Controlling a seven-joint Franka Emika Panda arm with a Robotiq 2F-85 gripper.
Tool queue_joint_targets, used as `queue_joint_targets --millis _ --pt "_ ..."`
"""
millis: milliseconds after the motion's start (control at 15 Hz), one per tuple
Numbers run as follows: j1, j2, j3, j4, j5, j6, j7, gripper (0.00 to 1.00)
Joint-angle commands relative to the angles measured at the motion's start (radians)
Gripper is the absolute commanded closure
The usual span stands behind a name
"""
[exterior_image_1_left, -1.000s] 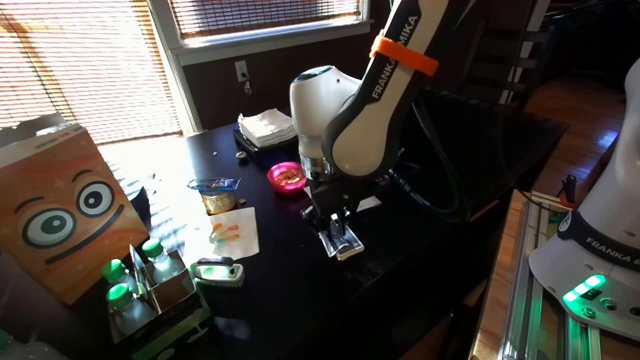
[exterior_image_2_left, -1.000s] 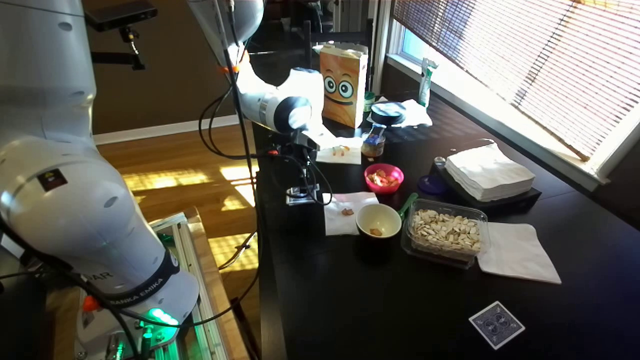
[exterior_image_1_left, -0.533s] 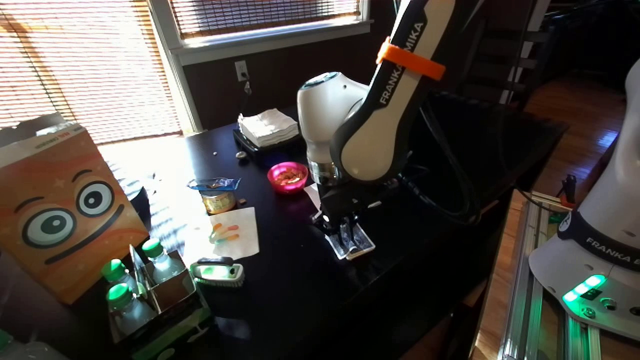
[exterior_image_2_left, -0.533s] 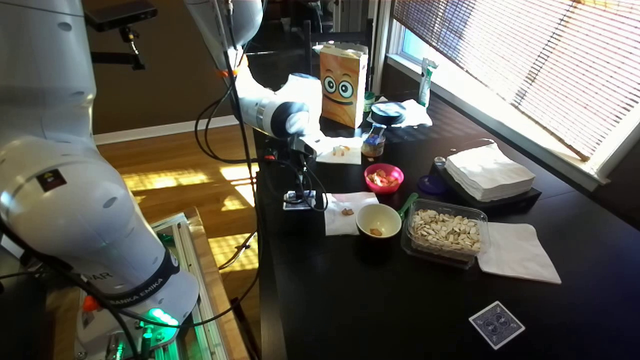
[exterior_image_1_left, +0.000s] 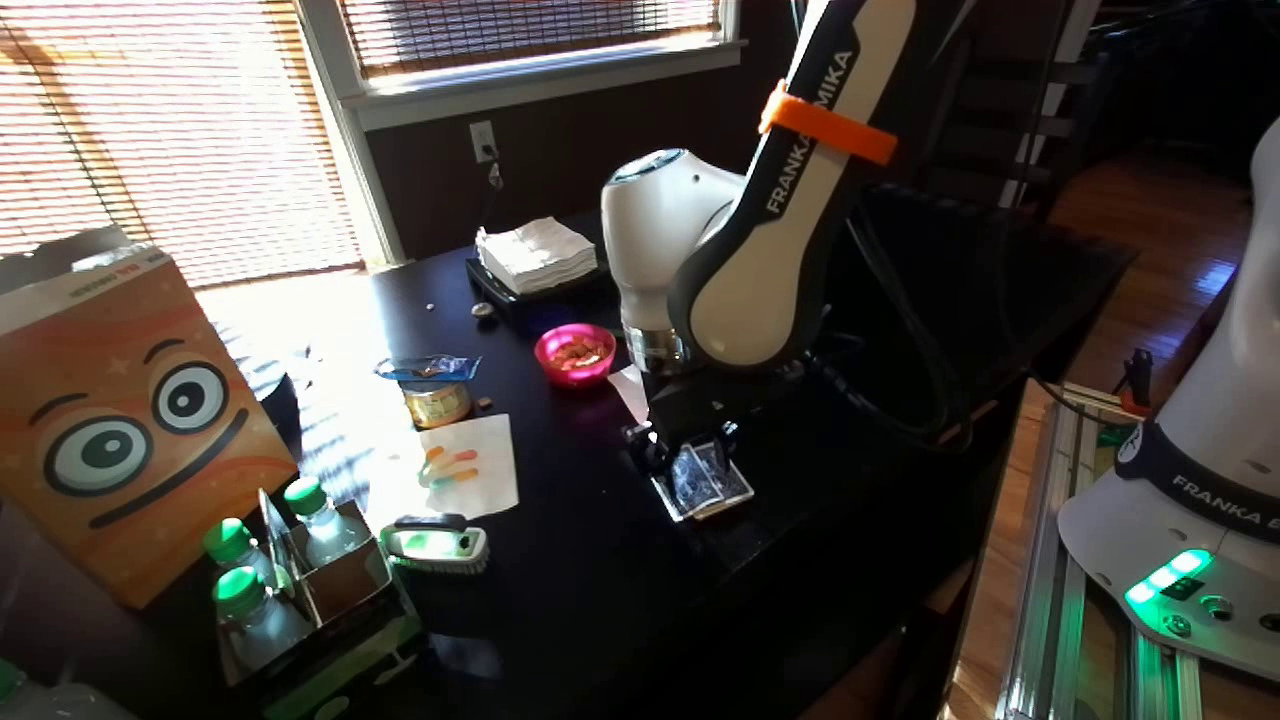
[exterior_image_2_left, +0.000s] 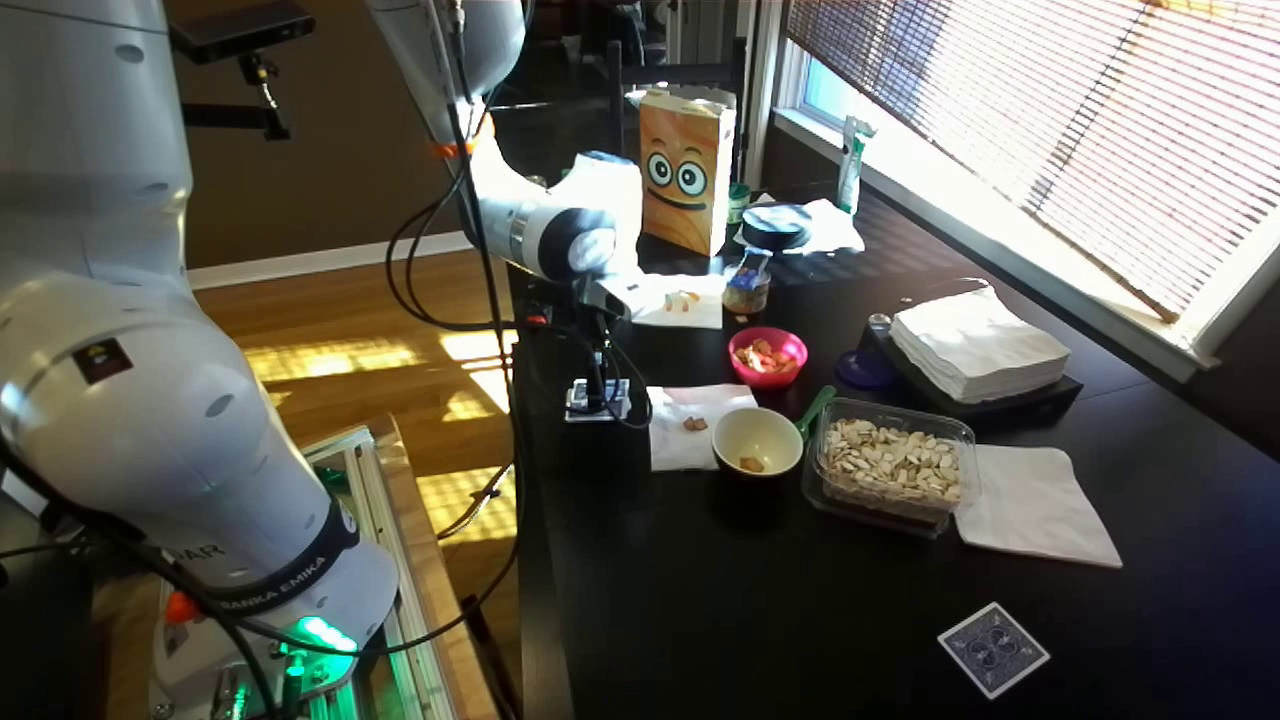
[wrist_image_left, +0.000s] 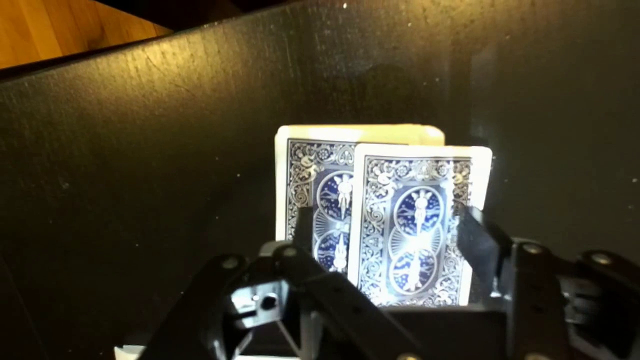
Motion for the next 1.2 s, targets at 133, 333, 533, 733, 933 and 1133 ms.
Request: queue_joint_targets --millis 133,333,533,733,933,1133 --pt "-0.012 -0.034 0.011 -0.028 0.003 0.018 0.005 0.0" --pt "-0.019 -0.027 0.024 -0.018 0.018 0.02 -0.006 0.0" --pt "-0.025 -0.026 0.031 -0.016 0.029 0.022 -0.005 0.0" --pt "-0.034 -0.035 0.027 -0.032 0.033 0.039 -0.003 0.0" --pt "-0.045 -0.031 0.025 -0.036 0.036 0.057 -0.003 0.25" --pt "-0.054 -0.026 0.027 -0.036 0.041 0.07 -0.009 0.1"
